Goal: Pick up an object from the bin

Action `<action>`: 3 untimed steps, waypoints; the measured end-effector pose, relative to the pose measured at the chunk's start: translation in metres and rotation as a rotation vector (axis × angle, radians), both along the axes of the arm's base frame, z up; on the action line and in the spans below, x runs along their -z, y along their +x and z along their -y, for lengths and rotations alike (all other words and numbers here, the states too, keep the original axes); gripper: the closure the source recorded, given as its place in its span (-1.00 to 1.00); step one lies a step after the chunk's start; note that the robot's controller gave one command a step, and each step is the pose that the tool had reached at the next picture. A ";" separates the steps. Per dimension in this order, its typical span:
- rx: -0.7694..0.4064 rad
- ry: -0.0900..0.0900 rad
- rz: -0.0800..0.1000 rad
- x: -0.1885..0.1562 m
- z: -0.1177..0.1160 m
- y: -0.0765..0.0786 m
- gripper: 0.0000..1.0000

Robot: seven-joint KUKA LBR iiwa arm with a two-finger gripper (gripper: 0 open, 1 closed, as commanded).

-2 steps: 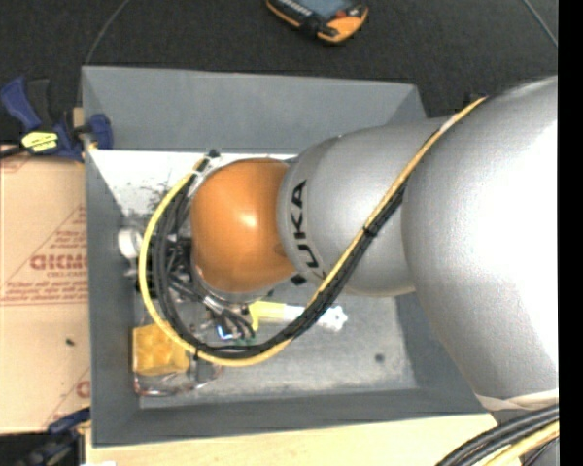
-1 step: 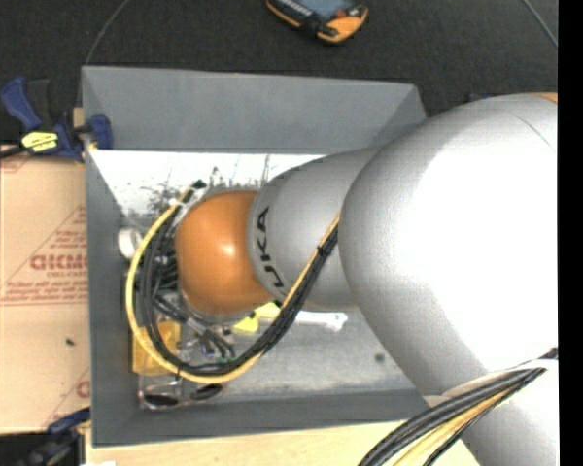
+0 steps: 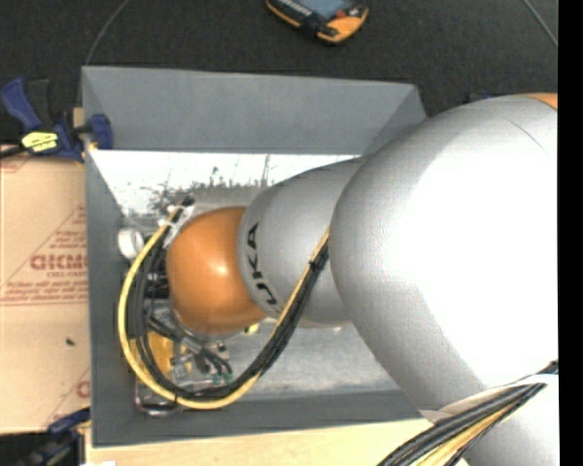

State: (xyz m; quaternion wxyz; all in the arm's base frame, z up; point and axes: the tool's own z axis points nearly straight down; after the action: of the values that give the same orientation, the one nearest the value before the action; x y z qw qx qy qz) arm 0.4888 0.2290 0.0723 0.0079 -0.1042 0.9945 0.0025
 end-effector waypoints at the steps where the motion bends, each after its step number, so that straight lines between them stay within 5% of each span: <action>1: 0.066 0.002 -0.007 0.001 0.013 0.023 1.00; 3: 0.067 0.002 -0.007 0.001 0.013 0.023 1.00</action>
Offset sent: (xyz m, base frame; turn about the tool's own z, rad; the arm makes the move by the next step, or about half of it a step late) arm 0.0000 0.0000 0.0000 0.0000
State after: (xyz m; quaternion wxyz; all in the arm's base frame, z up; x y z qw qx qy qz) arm 0.5120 0.2162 0.0717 0.0045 -0.0711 0.9975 0.0038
